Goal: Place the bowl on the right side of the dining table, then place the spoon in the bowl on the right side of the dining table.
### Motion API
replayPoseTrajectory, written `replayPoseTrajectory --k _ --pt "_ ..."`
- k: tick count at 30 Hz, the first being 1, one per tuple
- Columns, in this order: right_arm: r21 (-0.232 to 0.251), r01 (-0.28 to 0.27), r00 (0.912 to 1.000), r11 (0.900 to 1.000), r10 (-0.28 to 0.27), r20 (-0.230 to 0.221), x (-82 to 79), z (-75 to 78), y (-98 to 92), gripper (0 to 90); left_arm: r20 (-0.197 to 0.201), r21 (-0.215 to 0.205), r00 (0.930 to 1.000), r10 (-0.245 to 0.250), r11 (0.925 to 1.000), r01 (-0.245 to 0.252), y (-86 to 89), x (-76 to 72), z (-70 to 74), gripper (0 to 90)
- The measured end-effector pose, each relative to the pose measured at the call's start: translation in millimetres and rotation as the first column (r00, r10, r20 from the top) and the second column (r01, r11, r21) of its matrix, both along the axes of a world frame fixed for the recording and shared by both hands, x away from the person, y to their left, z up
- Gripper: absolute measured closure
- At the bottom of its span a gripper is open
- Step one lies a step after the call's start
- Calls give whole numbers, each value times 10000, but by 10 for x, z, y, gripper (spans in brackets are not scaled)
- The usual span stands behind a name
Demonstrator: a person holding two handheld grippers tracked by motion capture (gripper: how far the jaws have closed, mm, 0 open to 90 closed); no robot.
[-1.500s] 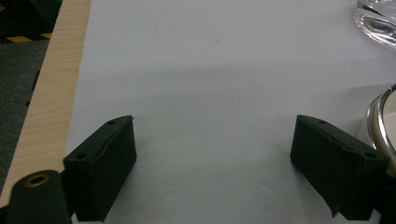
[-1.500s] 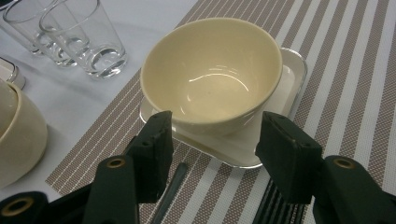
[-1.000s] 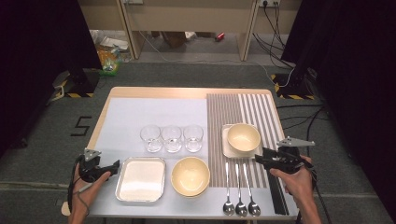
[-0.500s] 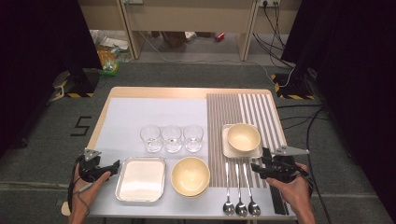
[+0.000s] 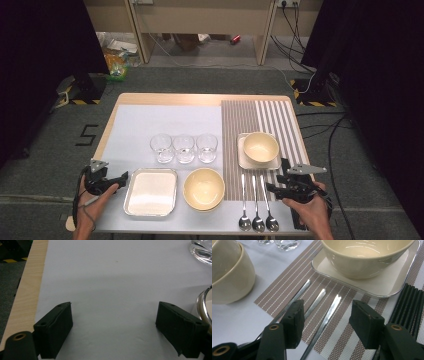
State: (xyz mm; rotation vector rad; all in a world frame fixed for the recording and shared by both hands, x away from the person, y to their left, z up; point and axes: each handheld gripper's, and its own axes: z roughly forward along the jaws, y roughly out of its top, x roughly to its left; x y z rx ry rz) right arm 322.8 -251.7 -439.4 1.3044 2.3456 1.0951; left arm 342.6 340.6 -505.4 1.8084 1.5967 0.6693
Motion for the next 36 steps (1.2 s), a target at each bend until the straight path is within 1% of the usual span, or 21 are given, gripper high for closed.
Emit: replayPoseTrajectory --k 5,6,8,13,23,24,27,31,36 --pt "-165 -106 9999 9998 106 0 -49 -18 33 453 0 1 10000 1 10000 -1 0 0 0 131" --pt "-121 -150 9999 9998 149 -40 -65 -28 46 453 7 -14 10000 7 10000 -7 -1 1 -1 131" --pt "-213 -207 9998 9996 208 35 -80 -39 49 453 4 -13 10000 2 10000 -2 -1 1 0 131" --pt "-366 -244 9997 9990 242 -49 -132 -84 74 453 0 -14 10000 1 10000 -1 0 1 0 131" --pt "-387 -329 9994 9987 324 -128 -196 -167 117 452 2 -16 10000 1 10000 -1 0 1 -1 131" --pt "-468 -368 9993 9982 365 -88 -201 -179 115 452 5 -20 10000 3 10000 -3 -1 1 -1 131" --pt "-389 -386 9991 9985 380 -162 -222 -185 124 451 1 -21 10000 1 10000 -1 0 1 0 131" --pt "-513 -494 9986 9975 484 -213 -244 -174 125 452 3 -21 10000 3 10000 -3 -1 1 -1 131" --pt "-687 -512 9979 9963 483 -423 -263 -160 129 470 4 -22 10000 0 10000 0 0 0 -1 131"
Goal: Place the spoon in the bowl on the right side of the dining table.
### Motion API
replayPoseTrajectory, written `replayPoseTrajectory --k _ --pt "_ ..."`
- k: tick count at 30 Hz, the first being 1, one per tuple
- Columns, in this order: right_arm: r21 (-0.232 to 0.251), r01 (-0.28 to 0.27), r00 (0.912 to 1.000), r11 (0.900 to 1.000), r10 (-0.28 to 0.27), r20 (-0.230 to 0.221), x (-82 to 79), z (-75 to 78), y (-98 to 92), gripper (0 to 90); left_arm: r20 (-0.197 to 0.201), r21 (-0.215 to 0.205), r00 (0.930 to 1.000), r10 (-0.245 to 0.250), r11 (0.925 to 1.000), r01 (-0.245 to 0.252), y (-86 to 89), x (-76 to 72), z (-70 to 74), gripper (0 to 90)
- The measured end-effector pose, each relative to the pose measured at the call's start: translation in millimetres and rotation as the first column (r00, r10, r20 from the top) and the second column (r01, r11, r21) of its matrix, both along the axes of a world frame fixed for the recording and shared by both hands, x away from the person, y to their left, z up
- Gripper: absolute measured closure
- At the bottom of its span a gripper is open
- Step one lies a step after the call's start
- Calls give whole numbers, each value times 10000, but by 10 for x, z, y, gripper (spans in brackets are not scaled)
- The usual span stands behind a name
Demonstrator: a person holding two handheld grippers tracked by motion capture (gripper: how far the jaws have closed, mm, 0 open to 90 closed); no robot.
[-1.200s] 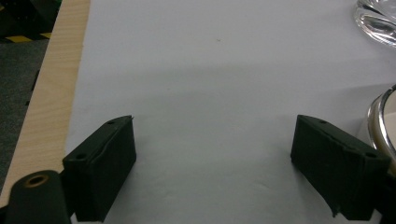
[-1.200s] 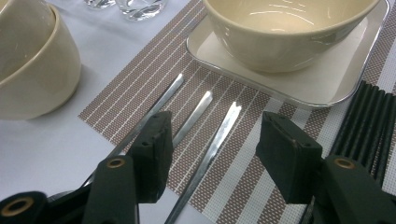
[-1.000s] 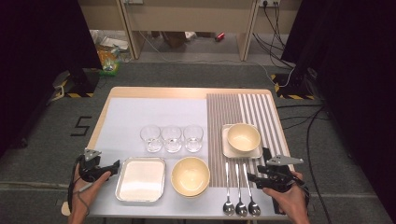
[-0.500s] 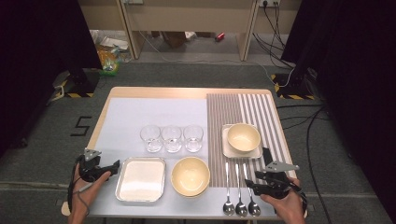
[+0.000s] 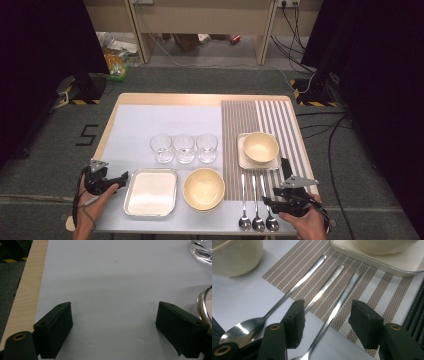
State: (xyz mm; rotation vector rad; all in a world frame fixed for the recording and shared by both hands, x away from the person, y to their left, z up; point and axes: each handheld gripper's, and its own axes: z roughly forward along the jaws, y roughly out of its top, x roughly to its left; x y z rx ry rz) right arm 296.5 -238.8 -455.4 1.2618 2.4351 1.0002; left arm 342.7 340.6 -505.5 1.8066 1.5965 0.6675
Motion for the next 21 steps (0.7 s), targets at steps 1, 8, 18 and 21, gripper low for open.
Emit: replayPoseTrajectory --k 1,8,18,21 --pt "-60 20 10000 10000 -20 -59 -5 1 3 474 -3 11 10000 -3 10000 3 0 -1 0 131" --pt "-455 -59 9996 9989 46 -285 -57 -27 32 524 3 13 10000 -1 10000 1 1 -1 0 131" --pt "-872 -168 9984 9960 119 -555 -41 -128 80 626 10 3 10000 0 10000 0 0 -1 0 131" --pt "-1046 -268 9982 9941 209 -569 -28 -132 109 657 2 18 10000 -6 10000 6 0 -2 0 131"
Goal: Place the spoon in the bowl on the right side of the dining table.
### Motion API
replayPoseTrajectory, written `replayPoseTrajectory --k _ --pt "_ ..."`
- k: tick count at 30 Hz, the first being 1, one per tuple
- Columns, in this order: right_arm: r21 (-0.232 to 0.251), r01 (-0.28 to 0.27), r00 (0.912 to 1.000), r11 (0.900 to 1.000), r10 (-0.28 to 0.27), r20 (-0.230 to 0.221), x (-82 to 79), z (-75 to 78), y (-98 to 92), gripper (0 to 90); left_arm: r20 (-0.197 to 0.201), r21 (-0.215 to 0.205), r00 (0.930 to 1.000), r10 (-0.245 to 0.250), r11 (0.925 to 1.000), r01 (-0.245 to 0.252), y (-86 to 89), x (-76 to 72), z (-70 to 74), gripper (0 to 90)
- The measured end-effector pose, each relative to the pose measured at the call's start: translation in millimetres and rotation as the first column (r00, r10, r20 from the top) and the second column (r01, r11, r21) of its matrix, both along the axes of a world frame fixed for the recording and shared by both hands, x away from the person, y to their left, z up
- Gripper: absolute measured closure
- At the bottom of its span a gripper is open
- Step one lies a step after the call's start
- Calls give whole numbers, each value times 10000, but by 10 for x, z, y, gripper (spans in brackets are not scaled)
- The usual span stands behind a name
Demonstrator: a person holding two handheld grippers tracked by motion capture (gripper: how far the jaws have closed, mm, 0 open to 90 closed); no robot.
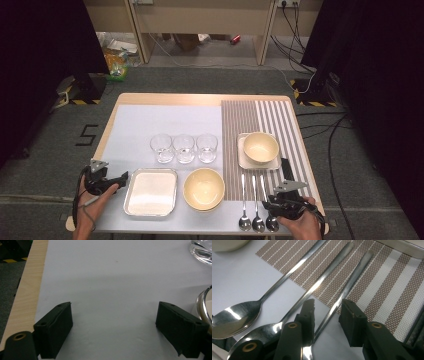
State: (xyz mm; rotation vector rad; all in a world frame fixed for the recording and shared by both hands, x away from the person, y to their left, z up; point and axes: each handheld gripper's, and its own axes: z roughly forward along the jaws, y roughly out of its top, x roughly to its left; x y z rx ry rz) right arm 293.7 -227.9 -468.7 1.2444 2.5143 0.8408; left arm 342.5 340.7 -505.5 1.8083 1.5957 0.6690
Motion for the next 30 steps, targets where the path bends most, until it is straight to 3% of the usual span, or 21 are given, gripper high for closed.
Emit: replayPoseTrajectory --k 7,10,17,30 --pt "-1002 59 10000 9949 -50 84 -11 -7 82 693 7 3 10000 2 10000 -2 -1 0 0 131" --pt "-1213 -130 9999 9925 130 -5 -3 4 115 743 2 5 10000 0 10000 0 0 0 0 131" --pt "-889 -273 9989 9957 237 -411 63 23 84 812 31 -14 10000 14 10000 -14 -1 0 -2 132" --pt "-248 -2 9988 9997 -10 -488 171 81 -61 875 1 -4 10000 -2 10000 2 0 0 0 131"
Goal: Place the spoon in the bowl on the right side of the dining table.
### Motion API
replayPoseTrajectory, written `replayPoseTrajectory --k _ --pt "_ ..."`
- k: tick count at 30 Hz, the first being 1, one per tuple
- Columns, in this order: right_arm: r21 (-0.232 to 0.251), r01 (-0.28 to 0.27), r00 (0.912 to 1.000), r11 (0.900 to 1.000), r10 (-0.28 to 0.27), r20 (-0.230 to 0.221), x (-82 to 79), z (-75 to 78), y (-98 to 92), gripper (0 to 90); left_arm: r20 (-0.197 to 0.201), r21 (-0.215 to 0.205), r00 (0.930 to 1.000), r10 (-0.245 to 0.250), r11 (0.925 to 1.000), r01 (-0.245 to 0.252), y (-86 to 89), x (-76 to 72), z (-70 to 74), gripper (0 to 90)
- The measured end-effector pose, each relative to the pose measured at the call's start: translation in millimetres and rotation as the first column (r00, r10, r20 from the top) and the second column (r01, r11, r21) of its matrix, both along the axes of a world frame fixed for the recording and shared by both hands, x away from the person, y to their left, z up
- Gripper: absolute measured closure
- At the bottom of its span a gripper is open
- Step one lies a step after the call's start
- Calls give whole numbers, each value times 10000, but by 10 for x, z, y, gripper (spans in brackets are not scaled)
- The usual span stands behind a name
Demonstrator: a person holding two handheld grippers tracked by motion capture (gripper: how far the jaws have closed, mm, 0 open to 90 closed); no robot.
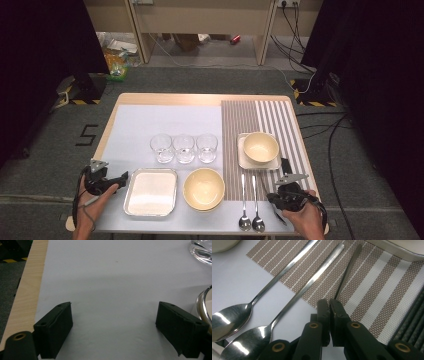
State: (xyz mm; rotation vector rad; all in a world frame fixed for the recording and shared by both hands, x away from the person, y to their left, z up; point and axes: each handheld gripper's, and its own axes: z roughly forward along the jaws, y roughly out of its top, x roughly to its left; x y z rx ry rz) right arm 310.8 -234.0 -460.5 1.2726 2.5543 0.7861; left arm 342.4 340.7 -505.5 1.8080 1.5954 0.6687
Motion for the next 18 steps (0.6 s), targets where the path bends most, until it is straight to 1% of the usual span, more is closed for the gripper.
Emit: replayPoseTrajectory --k 3,6,12,18 --pt "-7 54 10000 10000 -54 -77 20 13 -18 877 31 -18 10000 15 10000 -15 -1 1 -2 132" --pt "2 62 10000 10000 -62 -15 37 30 -39 885 8 -3 10000 2 10000 -2 -1 0 -1 132" --pt "6 227 9997 9997 -226 -132 80 67 -95 887 3 -2 10000 -1 10000 1 0 0 0 132" --pt "-97 393 9990 9992 -395 -189 130 70 -125 875 4 2 10000 1 10000 -1 0 0 0 132"
